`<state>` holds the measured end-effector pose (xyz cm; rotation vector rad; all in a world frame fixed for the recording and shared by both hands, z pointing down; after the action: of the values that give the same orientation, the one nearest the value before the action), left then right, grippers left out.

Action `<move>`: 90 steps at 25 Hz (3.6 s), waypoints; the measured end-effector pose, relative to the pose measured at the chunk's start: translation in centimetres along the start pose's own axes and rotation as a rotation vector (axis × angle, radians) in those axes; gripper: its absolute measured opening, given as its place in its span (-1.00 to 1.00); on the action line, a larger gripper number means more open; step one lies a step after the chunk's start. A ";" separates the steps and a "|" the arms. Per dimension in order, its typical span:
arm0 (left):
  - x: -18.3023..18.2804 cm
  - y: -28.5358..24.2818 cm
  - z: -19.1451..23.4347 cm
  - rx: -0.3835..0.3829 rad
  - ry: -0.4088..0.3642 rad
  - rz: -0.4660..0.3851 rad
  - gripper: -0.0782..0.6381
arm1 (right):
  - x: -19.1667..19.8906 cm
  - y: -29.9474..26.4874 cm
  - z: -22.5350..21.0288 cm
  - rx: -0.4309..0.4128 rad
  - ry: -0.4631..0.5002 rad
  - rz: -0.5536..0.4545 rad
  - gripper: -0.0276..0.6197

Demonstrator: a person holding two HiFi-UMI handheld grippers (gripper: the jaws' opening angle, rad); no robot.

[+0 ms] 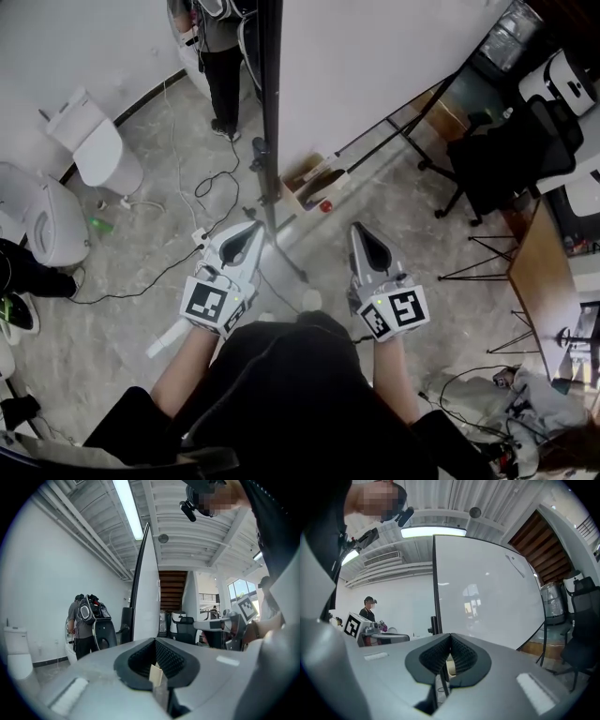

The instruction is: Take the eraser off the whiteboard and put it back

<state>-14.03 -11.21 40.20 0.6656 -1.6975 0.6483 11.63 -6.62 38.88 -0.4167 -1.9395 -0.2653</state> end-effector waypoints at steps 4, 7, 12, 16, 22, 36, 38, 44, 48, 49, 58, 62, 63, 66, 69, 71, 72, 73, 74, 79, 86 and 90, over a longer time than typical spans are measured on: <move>-0.3 -2.1 0.0 -0.040 0.003 0.005 -0.76 | 0.1 -2.2 -2.9 -0.018 0.020 0.036 -0.89; -0.4 -3.4 -0.4 -0.061 0.009 0.015 -0.76 | 0.2 -3.7 -4.9 -0.035 0.020 0.064 -0.88; -0.2 -4.4 -0.8 -0.104 0.016 0.042 -0.76 | 1.1 -5.8 -7.3 -0.076 0.039 0.131 -0.69; -0.3 -5.0 -1.1 -0.143 0.018 0.060 -0.76 | 1.9 -7.2 -9.1 -0.097 0.007 0.164 -0.54; -0.2 -5.7 -1.6 -0.184 0.027 0.089 -0.76 | 2.7 -9.2 -10.8 -0.112 0.017 0.213 -0.22; 0.0 -4.4 -1.0 -0.243 0.004 0.108 -0.76 | 5.2 -12.3 -11.6 -0.132 0.010 0.301 0.16; 0.1 -4.1 -0.9 -0.250 0.004 0.111 -0.76 | 5.5 -12.7 -11.6 -0.132 0.016 0.306 0.16; 0.2 -3.2 -0.8 -0.276 0.025 0.115 -0.76 | 5.7 -13.5 -11.5 -0.127 0.034 0.313 0.16; 0.2 -2.8 -0.7 -0.281 0.019 0.116 -0.76 | 6.0 -13.8 -11.3 -0.119 0.050 0.322 0.16; 0.2 -2.7 -0.7 -0.284 0.022 0.115 -0.76 | 6.0 -13.9 -11.3 -0.112 0.056 0.321 0.16; 0.3 -1.6 -0.5 -0.283 0.022 0.114 -0.76 | 5.4 -13.5 -10.9 -0.083 0.088 0.282 -0.05; 0.3 -1.3 -0.4 -0.270 0.003 0.109 -0.76 | 5.0 -13.1 -10.4 -0.089 0.089 0.266 -0.06; 0.3 -1.2 -0.4 -0.269 0.004 0.106 -0.76 | 4.9 -13.0 -10.3 -0.087 0.089 0.261 -0.06; 0.3 -1.1 -0.4 -0.261 0.004 0.099 -0.76 | 4.5 -12.7 -9.9 -0.080 0.089 0.240 -0.06; 0.2 -1.0 -0.3 -0.255 0.007 0.089 -0.76 | 4.0 -12.3 -9.6 -0.077 0.092 0.222 -0.06; 0.0 -1.0 -0.3 -0.256 0.017 0.079 -0.76 | 3.6 -12.0 -9.3 -0.076 0.095 0.210 -0.06; 0.0 -1.0 -0.2 -0.253 0.018 0.075 -0.76 | 3.4 -11.8 -9.2 -0.076 0.096 0.201 -0.06; -0.1 -1.0 -0.2 -0.251 0.022 0.071 -0.76 | 3.1 -11.7 -9.0 -0.076 0.095 0.192 -0.06; -0.3 -1.0 -0.2 -0.250 0.030 0.066 -0.76 | 2.8 -11.5 -8.7 -0.077 0.094 0.181 -0.06; -0.2 -1.2 0.0 -0.204 0.004 0.056 -0.76 | 1.3 -10.2 -7.3 -0.089 0.086 0.130 -0.06; -0.5 -1.9 -0.1 -0.138 0.010 0.029 -0.76 | -0.8 -7.4 -5.8 -0.068 0.087 0.052 -0.06; -0.7 -2.2 -0.4 -0.101 0.003 0.017 -0.76 | -2.1 -5.3 -4.8 -0.049 0.085 0.001 -0.06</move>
<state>-11.99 -12.36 39.75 0.5786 -1.7227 0.5709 14.30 -13.60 38.88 -0.4313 -1.8524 -0.3255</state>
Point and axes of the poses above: the fingertips, and each gripper's own axes: y backward along the fingers, z to its left, x out of its underside, the point moved 9 cm from there along y, backward along the fingers, and after that the axes turned 14 degrees about -y, right-handed, at the moved point
